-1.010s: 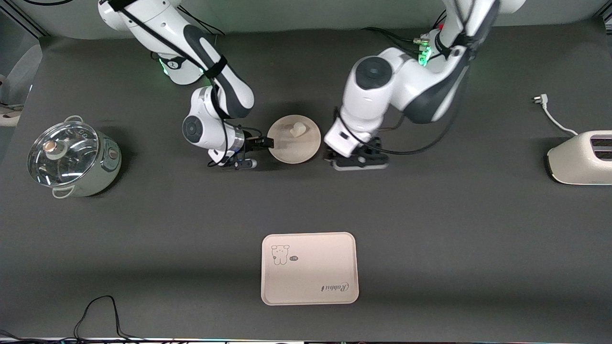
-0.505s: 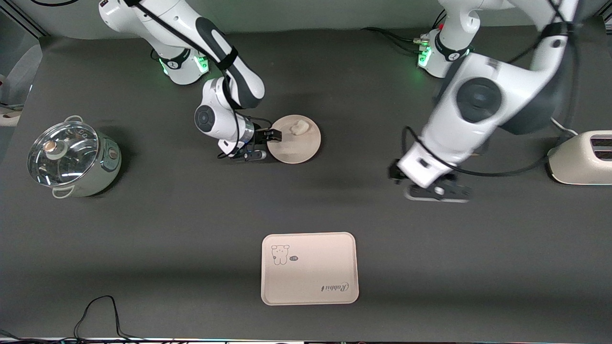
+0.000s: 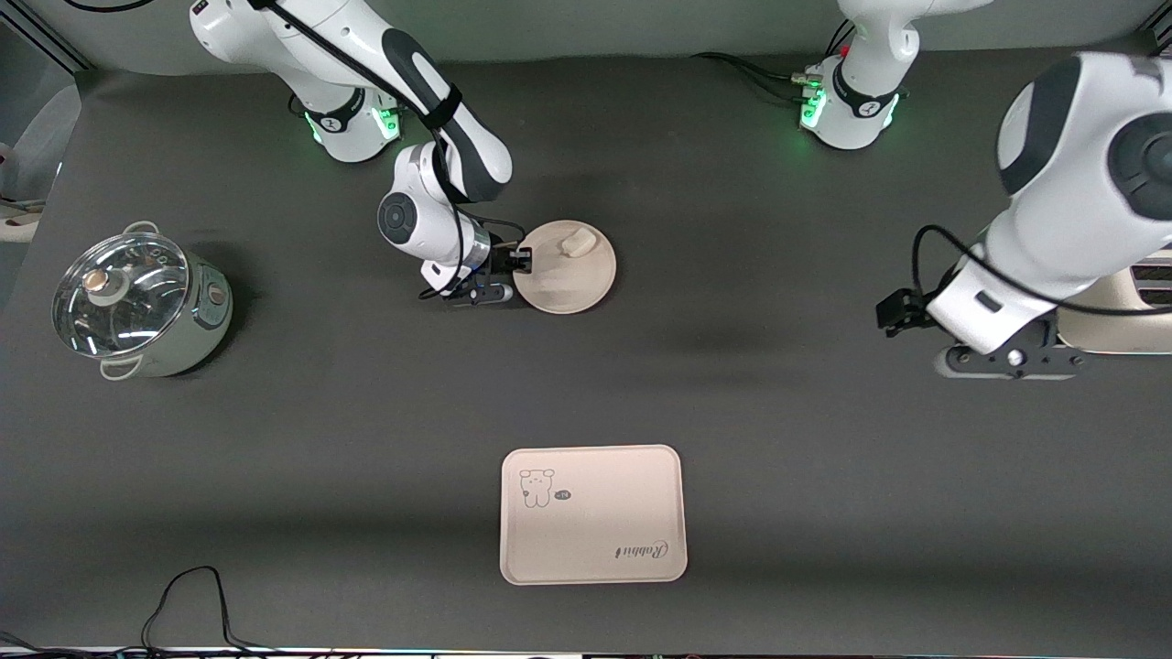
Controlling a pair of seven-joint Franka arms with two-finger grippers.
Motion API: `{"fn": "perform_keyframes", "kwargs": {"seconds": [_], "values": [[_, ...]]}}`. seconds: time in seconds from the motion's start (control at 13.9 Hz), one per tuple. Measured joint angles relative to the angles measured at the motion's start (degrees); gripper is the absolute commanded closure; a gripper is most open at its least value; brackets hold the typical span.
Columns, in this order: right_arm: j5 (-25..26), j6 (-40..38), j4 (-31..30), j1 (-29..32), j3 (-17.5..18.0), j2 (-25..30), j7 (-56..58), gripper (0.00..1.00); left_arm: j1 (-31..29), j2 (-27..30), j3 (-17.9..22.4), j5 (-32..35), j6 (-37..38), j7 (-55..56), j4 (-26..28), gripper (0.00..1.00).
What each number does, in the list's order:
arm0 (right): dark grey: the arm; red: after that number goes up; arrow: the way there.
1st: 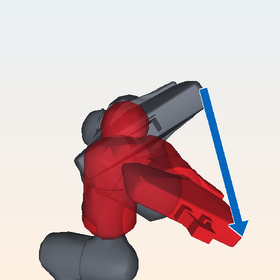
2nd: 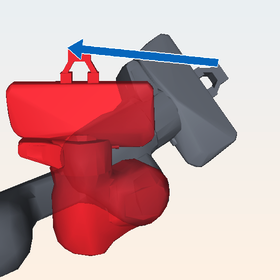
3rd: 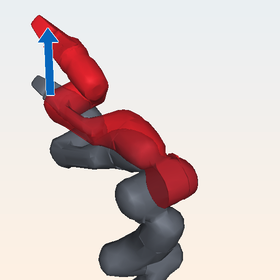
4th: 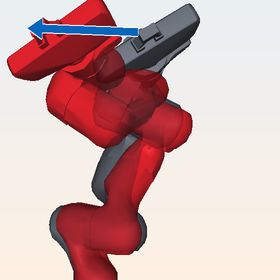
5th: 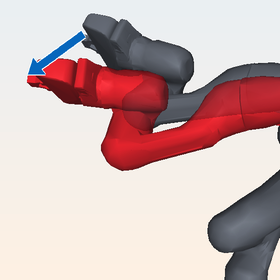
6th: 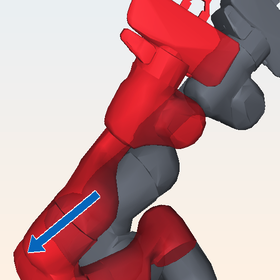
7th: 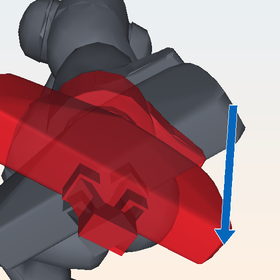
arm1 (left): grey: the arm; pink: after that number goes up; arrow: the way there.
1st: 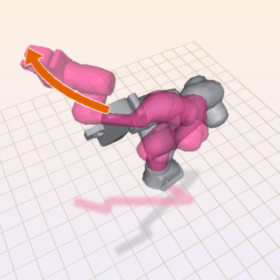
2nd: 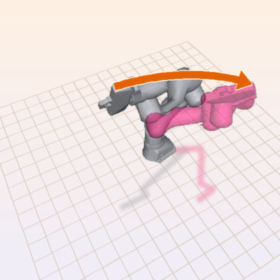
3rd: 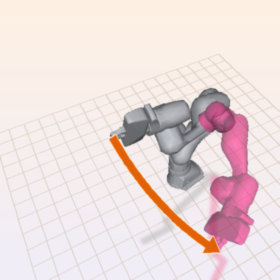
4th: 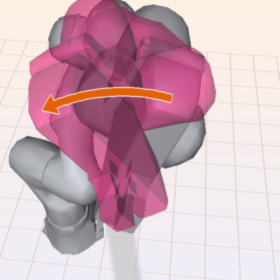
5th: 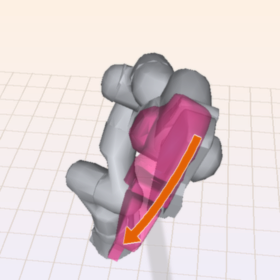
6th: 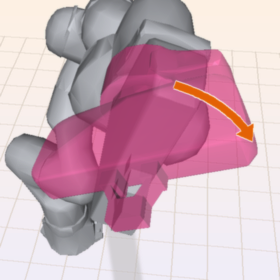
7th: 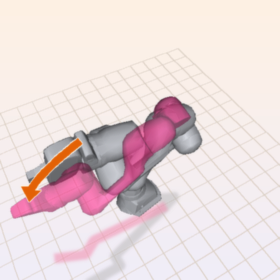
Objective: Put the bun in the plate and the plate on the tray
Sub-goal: 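Grasp the plate rim with the right gripper while the left gripper withdraws, then lift the plate with the right gripper and carry it onto the tray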
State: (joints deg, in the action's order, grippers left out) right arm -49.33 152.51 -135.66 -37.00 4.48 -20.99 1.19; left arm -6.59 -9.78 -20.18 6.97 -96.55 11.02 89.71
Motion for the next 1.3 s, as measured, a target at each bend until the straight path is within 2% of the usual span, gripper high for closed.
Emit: {"fn": "perform_keyframes", "kwargs": {"seconds": [0.36,0.51,0.72,0.79,1.01,1.15,1.3], "values": [[-0.1,0.71,0.2,0.0,-1.34,1.24,0.02,1.0,-4.48,0.78,0.0,-0.84,6.12,-8.21,-2.96,0.0],[-0.1,-0.03,1.14,-0.01,-3.29,2.24,0.02,1.0,-8.55,0.93,0.06,-3.96,8.95,-14.02,-3.42,0.0],[0.24,-6.72,5.36,0.01,-7.77,3.57,0.05,1.0,-12.16,1.57,1.01,-6.32,9.52,-17.9,-3.42,0.0],[1.09,-8.46,7.44,0.01,-9.12,3.65,0.06,1.0,-10.69,1.98,2.48,-6.33,9.52,-17.95,-3.41,0.0],[3.45,-16.06,15.53,0.03,-13.83,2.73,0.05,1.0,-0.34,3.52,12.31,-6.33,9.8,-17.91,-3.37,0.0],[4.38,-21.49,23.43,0.06,-16.92,-0.23,-0.38,1.0,1.76,4.19,14.38,-6.33,10.03,-17.9,-3.36,0.0],[6.92,-24.13,33.35,0.13,-18.68,-5.85,-4.82,1.0,1.85,4.54,14.83,-6.33,10.04,-17.9,-3.34,0.0]]}}
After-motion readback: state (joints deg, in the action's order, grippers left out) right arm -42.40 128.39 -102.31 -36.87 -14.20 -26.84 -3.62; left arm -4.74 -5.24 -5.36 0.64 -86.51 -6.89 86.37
